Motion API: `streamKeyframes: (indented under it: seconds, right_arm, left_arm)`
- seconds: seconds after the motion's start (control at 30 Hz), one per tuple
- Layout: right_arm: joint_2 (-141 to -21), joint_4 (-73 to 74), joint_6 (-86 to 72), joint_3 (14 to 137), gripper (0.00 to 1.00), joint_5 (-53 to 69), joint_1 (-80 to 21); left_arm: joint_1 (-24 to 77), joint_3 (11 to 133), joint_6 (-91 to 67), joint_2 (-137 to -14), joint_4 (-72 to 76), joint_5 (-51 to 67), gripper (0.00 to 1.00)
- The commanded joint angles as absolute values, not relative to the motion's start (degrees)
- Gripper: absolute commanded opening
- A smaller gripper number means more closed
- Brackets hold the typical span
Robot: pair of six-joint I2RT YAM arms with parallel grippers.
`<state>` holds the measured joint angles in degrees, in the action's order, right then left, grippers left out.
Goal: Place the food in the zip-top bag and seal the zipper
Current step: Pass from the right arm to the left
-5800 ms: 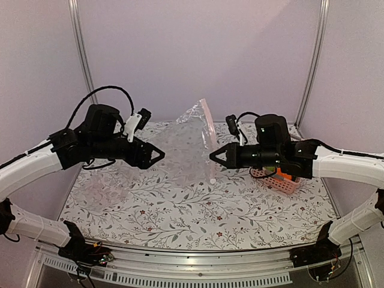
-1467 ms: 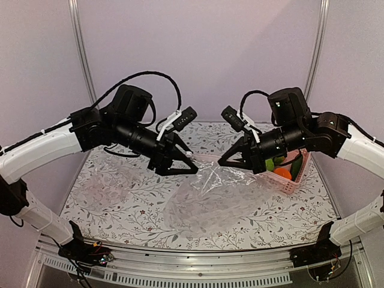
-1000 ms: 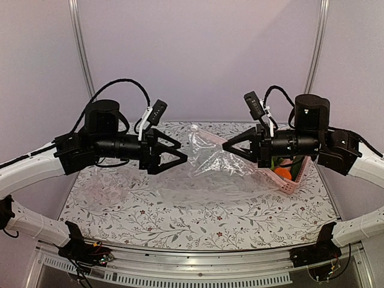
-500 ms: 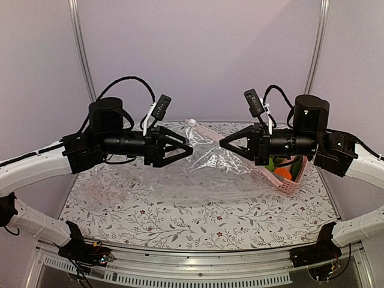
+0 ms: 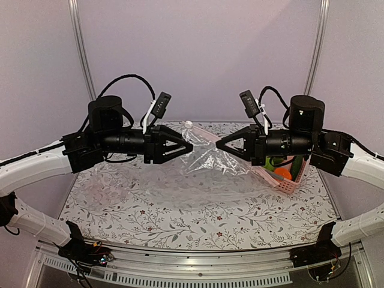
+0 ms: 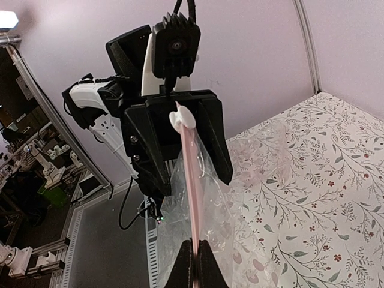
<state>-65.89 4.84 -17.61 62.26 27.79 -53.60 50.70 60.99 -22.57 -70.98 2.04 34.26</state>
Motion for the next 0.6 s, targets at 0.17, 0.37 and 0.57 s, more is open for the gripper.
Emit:
streamKeyframes:
  seconds: [0.17, 0.37, 0.57]
  right_arm:
    - [-66.3, 3.8, -18.3, 61.3, 0.0, 27.9, -53.9]
    - [-66.1, 4.5, -18.2, 61.7, 0.19, 27.6, -54.0]
    - [-67.7, 10.0, -14.7, 65.6, 0.37, 26.5, -53.9]
  left_arm:
    - [50.0, 61.8, -22.8, -71.4, 3.0, 35.1, 0.24]
    - [50.1, 61.8, -22.4, -71.8, 1.3, 35.5, 0.03]
    - [50.2, 62.3, -23.0, -74.0, -3.0, 36.8, 0.0]
